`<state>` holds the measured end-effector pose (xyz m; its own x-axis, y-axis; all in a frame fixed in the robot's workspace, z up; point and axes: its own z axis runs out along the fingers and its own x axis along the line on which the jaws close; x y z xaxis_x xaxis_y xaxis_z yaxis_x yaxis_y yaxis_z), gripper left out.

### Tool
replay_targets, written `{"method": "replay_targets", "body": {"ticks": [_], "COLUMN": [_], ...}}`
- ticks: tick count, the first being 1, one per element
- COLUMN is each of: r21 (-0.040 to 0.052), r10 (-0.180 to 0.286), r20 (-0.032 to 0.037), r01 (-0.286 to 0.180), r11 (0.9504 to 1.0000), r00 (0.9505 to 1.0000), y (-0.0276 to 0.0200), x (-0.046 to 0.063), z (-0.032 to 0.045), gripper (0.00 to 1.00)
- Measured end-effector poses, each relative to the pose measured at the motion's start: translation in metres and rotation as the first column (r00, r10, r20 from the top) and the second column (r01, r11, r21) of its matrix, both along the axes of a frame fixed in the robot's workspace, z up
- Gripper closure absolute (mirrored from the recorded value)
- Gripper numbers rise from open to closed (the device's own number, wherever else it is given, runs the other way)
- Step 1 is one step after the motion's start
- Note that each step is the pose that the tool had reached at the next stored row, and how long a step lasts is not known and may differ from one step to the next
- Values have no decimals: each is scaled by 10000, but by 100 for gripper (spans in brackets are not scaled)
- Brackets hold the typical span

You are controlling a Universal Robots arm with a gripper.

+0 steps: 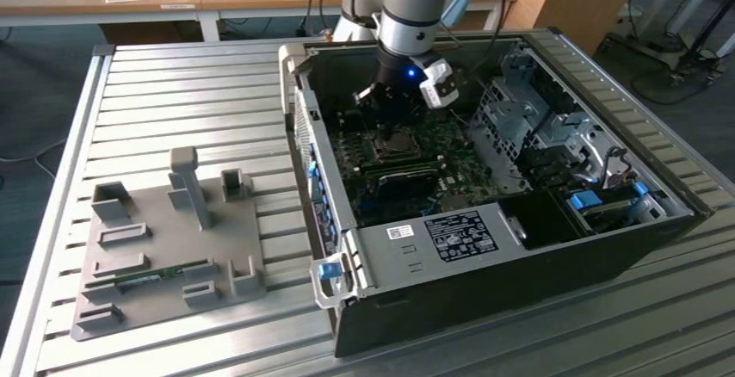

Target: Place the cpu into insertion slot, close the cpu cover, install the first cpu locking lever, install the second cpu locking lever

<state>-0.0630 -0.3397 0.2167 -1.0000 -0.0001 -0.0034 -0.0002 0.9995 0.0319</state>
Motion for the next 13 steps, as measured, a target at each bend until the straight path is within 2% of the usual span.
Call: {"method": "replay_targets", "body": {"ticks": [5, 13], "r21": [-1, -2], "r10": [1, 65], "r20": [0, 22], "r01": [-1, -65], "r11": [10000, 10000], "r00": [10000, 10000], "y": [0, 0], "x": [-47, -56], "z": [-26, -85], "gripper": [89, 89]}}
